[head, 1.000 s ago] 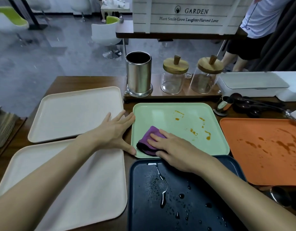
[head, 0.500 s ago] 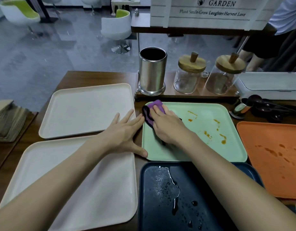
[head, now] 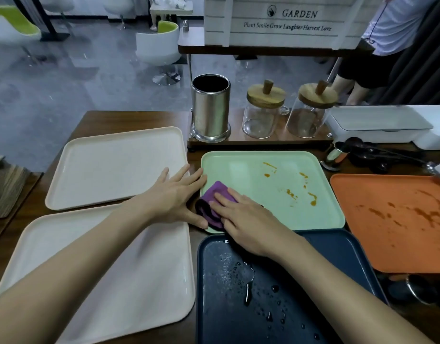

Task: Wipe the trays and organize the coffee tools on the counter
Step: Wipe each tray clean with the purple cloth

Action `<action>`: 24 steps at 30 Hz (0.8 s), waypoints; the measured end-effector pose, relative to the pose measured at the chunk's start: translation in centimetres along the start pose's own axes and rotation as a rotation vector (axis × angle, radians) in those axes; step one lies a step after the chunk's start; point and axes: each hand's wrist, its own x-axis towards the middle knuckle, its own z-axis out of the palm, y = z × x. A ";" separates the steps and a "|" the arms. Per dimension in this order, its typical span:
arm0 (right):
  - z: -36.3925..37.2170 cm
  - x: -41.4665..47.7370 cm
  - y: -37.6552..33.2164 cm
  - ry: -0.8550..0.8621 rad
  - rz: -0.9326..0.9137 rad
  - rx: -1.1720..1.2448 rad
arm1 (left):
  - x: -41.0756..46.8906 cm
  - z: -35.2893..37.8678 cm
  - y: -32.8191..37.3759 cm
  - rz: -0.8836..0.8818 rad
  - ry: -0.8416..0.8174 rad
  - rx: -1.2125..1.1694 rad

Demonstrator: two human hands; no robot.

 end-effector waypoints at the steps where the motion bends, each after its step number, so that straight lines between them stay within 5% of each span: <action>1: 0.1 -0.2 0.3 0.002 0.015 0.009 | 0.0 0.0 0.0 -0.007 -0.012 -0.006; 12: -1.4 -6.1 10.3 0.054 0.411 0.018 | 0.1 -0.9 0.8 -0.062 -0.081 0.034; 16: -1.4 -6.7 10.5 0.077 0.429 0.014 | 0.7 -2.0 1.7 -0.096 -0.129 0.058; 24: -0.9 -6.7 10.3 0.115 0.410 -0.005 | 4.1 -0.6 3.6 -0.042 0.062 0.107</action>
